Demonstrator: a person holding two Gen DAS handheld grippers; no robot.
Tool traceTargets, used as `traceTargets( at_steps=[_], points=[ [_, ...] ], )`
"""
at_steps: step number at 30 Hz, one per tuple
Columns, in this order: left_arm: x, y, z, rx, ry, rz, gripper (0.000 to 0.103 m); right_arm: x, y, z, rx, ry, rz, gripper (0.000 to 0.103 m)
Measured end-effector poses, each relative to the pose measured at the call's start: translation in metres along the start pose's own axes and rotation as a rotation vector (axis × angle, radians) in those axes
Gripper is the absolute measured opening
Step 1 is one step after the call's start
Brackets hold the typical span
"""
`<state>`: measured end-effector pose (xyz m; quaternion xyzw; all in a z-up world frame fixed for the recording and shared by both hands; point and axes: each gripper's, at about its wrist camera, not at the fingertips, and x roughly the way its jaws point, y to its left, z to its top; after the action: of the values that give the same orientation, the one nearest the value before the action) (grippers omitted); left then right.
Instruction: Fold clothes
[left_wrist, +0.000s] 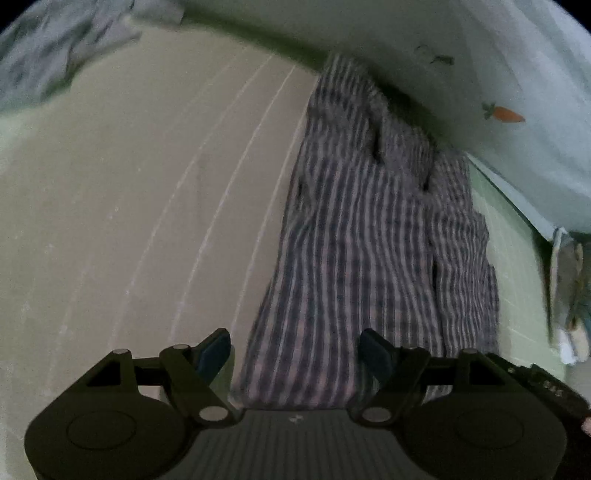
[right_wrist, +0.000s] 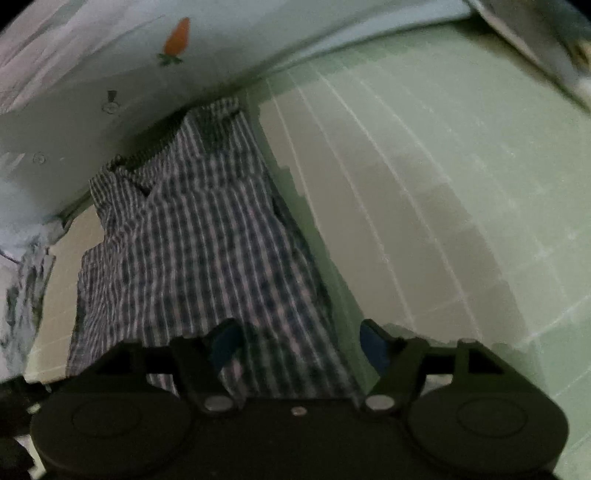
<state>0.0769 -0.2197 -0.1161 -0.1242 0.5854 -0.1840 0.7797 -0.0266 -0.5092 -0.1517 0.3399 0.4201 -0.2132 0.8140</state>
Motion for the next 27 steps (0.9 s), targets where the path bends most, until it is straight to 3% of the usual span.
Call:
traceTargets(
  at_steps=[1, 2, 3, 4, 6, 8, 11, 18, 20, 23, 26, 27],
  points=[
    [0.0, 0.003, -0.002, -0.009, 0.01, -0.012, 0.075, 0.001, -0.003, -0.002, 0.013, 0.011, 0.012, 0.073],
    [0.001, 0.005, -0.005, -0.015, 0.018, -0.024, 0.067, 0.001, -0.006, -0.004, 0.026, 0.017, 0.024, 0.063],
    [0.001, 0.006, -0.008, -0.015, 0.022, -0.035, 0.055, 0.0, -0.007, -0.007, 0.038, 0.013, 0.038, 0.041],
    [0.001, 0.007, -0.011, -0.011, 0.024, -0.038, 0.048, -0.001, -0.008, -0.009, 0.046, 0.011, 0.045, 0.033],
    [-0.002, 0.006, -0.018, 0.0, 0.027, -0.041, 0.015, -0.006, -0.006, -0.014, 0.028, 0.001, 0.042, 0.012],
    [-0.005, 0.008, -0.024, 0.002, 0.027, -0.052, 0.006, -0.012, -0.004, -0.02, 0.009, -0.015, 0.044, 0.006],
    [-0.009, 0.013, -0.031, -0.006, 0.028, -0.058, 0.005, -0.023, -0.009, -0.032, 0.028, -0.012, 0.053, 0.005],
    [-0.025, 0.023, -0.047, 0.022, 0.043, -0.044, 0.005, -0.057, -0.023, -0.085, 0.02, 0.049, 0.063, 0.005],
    [-0.027, 0.028, -0.052, -0.011, 0.031, -0.032, 0.01, -0.064, -0.022, -0.096, 0.002, 0.061, 0.062, 0.013],
    [-0.029, 0.035, -0.058, -0.053, 0.007, -0.034, 0.031, -0.069, -0.017, -0.102, -0.015, 0.038, 0.034, 0.039],
    [-0.028, 0.031, -0.059, -0.054, 0.004, -0.024, 0.068, -0.07, -0.018, -0.103, 0.017, 0.027, 0.021, 0.057],
    [-0.027, 0.029, -0.06, -0.053, 0.004, -0.02, 0.069, -0.071, -0.021, -0.104, 0.033, 0.033, 0.028, 0.059]
  ],
)
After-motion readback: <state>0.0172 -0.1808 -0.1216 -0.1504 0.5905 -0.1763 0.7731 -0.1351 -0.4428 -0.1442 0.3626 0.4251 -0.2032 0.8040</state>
